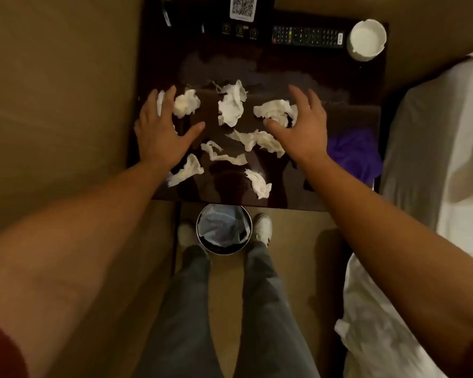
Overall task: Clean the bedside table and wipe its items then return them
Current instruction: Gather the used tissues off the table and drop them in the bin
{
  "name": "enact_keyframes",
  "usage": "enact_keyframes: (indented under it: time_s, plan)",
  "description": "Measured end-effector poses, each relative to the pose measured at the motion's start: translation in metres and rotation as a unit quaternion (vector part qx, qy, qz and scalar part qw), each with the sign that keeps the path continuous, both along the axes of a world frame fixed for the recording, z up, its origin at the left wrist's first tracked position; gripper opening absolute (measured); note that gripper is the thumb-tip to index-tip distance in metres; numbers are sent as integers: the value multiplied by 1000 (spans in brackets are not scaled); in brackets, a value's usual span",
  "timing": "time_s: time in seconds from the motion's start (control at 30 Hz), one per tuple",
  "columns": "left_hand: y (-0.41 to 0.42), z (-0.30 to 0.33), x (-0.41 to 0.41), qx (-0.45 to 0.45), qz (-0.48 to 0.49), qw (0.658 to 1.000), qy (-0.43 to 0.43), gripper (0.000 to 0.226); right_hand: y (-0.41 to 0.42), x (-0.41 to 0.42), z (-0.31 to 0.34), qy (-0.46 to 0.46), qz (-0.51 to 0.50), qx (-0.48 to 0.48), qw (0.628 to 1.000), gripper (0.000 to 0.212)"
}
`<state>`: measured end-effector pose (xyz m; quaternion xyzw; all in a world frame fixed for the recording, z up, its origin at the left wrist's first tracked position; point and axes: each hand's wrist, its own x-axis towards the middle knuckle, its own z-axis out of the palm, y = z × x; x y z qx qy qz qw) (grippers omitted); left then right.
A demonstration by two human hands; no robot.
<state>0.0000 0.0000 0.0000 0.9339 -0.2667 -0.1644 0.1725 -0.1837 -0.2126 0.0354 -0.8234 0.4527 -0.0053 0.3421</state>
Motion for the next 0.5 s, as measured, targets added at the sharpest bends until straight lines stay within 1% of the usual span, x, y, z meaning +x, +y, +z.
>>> enact_keyframes:
  time_s: [0.03, 0.17, 0.3, 0.4, 0.5]
  plan:
    - [-2, -4, 0, -8, 2, 1000, -1, 92, -1, 2, -4, -1, 5, -4, 1000, 85]
    - [-13, -15, -4, -4, 16, 1000, 5, 91, -3, 7, -20, 45, 7, -12, 999, 85]
    - [-28, -17, -4, 42, -11, 999, -13, 83, -9, 9, -34, 78, 18, -22, 997, 85]
    - [-34, -20, -2, 70, -19, 997, -19, 64, -9, 12, -42, 97, 37, -30, 994, 79]
    - [-32, -24, 4, 64, 3, 998, -25, 41, -4, 18, -47, 130, 58, -58, 988, 65]
